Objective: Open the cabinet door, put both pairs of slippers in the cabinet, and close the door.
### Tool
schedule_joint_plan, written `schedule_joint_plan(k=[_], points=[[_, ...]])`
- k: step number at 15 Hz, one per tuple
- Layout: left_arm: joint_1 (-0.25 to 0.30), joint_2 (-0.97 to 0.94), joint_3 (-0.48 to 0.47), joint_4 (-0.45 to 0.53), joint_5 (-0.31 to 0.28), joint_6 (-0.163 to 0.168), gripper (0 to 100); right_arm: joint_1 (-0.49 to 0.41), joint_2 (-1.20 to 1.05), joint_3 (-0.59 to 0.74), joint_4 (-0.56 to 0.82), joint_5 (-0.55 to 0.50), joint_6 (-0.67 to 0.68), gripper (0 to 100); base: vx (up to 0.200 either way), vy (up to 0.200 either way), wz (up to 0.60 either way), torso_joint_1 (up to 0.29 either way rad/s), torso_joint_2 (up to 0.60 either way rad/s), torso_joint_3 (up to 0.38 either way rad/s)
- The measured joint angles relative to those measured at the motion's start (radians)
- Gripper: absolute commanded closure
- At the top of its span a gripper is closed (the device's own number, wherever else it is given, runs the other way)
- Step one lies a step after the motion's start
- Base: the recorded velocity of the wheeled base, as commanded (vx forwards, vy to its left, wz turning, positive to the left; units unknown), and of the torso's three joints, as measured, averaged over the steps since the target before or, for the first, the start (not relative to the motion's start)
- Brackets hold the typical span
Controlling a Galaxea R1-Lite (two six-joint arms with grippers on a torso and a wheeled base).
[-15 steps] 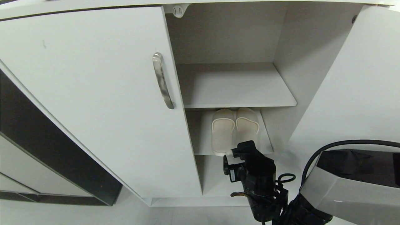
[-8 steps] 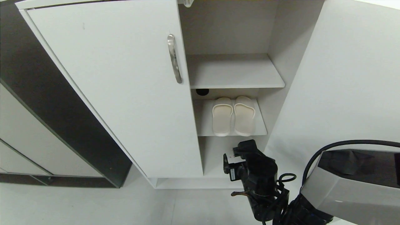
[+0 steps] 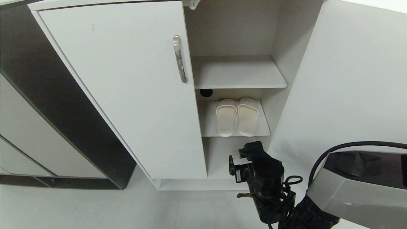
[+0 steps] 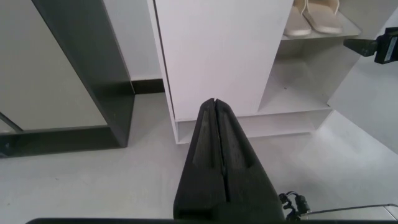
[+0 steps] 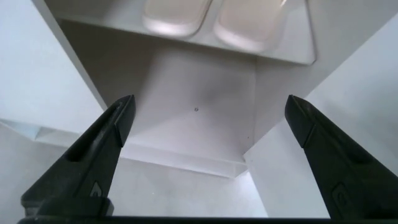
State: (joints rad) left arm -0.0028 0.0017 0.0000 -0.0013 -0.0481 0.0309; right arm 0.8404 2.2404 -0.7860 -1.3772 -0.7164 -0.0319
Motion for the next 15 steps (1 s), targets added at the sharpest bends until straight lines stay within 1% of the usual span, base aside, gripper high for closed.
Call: schedule_joint_plan(k=[9, 10, 12, 13, 14, 15], points=[[0.000, 0.000, 0.000, 0.000, 0.000, 0.000, 100, -0.021, 0.000, -0.008, 0.003, 0.004, -0.006, 0, 0.000, 0.000, 0.00, 0.004, 0.00, 0.197], [0.000, 0.000, 0.000, 0.000, 0.000, 0.010, 100, -0.025, 0.000, -0.004, 0.003, 0.007, -0.005, 0, 0.000, 0.000, 0.00, 0.002, 0.00, 0.198], [0.000, 0.000, 0.000, -0.001, -0.004, 0.074, 100, -0.029, -0.008, 0.014, 0.001, 0.047, -0.003, 0, 0.000, 0.000, 0.00, 0.002, 0.00, 0.156], [0.000, 0.000, 0.000, -0.002, -0.005, 0.074, 100, -0.029, -0.023, 0.038, 0.001, 0.093, -0.002, 0, 0.000, 0.000, 0.00, 0.000, 0.00, 0.000], [0.000, 0.000, 0.000, -0.001, -0.004, 0.056, 100, -0.029, -0.043, 0.073, 0.001, 0.137, -0.001, 0, 0.000, 0.000, 0.00, 0.000, 0.00, 0.000], [0.000, 0.000, 0.000, -0.001, -0.003, 0.036, 100, -0.029, -0.059, 0.094, 0.001, 0.156, 0.000, 0, 0.000, 0.000, 0.00, 0.000, 0.00, 0.000]])
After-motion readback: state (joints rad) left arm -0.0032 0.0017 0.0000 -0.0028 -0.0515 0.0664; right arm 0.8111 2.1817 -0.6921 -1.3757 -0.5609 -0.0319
